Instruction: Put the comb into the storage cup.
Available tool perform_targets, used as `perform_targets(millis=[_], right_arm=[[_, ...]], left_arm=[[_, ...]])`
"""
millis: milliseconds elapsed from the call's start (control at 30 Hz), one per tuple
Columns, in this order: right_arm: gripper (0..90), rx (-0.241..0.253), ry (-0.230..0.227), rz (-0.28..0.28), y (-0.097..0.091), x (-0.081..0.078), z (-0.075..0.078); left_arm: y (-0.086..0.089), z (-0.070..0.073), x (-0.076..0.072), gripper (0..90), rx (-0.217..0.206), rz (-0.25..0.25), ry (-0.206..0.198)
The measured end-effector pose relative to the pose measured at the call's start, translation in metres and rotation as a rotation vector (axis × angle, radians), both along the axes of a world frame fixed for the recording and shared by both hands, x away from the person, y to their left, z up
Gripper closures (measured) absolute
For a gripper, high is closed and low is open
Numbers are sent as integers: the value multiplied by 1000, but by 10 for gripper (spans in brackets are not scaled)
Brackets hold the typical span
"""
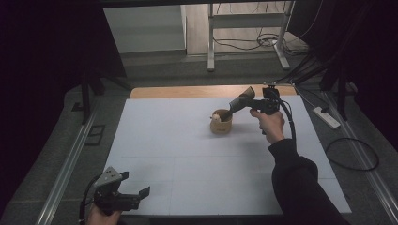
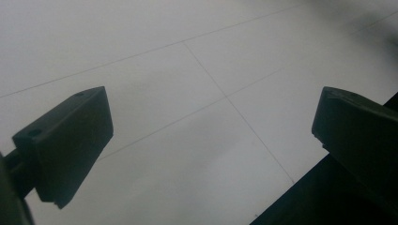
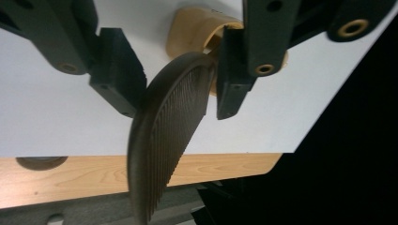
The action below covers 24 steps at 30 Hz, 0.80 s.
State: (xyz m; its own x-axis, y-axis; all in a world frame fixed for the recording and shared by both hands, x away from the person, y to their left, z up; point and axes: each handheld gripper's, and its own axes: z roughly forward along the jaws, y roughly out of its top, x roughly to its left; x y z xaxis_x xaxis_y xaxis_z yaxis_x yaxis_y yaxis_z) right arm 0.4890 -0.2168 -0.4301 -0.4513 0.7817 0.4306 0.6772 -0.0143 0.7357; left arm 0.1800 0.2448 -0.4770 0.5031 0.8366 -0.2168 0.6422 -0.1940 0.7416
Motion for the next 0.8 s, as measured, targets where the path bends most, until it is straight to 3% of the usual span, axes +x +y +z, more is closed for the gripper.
perform_targets(millis=[200,500,667,800], right_arm=[[395,-65,-23,-2,3,-2,2],[200,-102,-67,2,7,-6,6],[107,-114,-91,26,6,-8,9],[35,-131,-93,75,7,-11,10]], left_arm=[[0,0,0,0,-1,0,0],[0,0,0,0,-2,0,0],[0,0,0,0,-4,0,0],[1,0,0,0,-8,5,1]])
